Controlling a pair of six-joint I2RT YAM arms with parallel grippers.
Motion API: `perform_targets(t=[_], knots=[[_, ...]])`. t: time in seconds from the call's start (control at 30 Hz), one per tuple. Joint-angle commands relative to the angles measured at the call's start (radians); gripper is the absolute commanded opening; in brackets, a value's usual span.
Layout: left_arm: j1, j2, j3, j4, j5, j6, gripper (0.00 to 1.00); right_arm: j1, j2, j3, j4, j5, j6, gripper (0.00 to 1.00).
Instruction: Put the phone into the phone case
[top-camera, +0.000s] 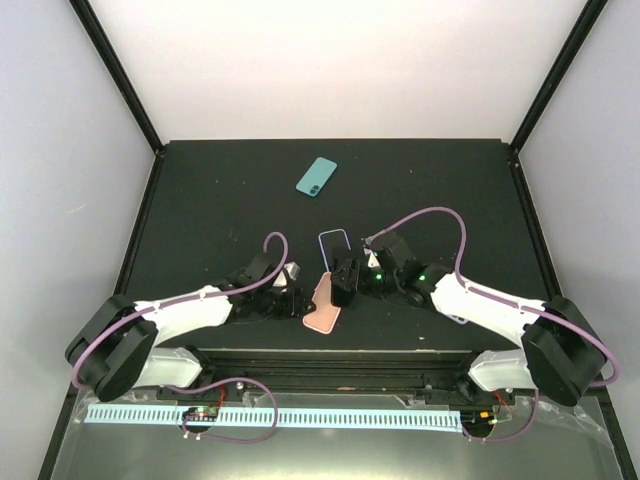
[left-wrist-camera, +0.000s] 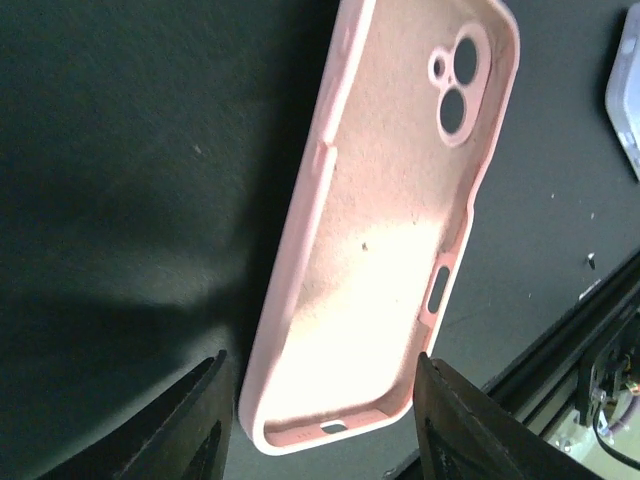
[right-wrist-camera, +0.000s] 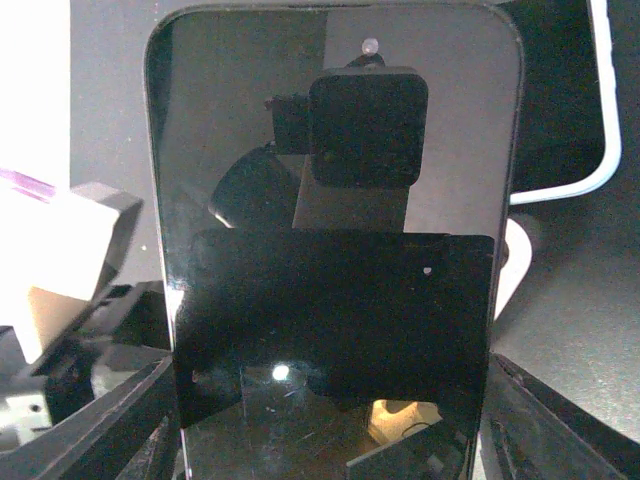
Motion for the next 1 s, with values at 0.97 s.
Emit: perform_targets(t=[0.97], knots=[[0.177, -0.226, -0.086, 0.123, 0.131, -0.053, 0.59, 0.115, 0.128, 0.045, 0.131, 0.038, 0.192, 0.64]])
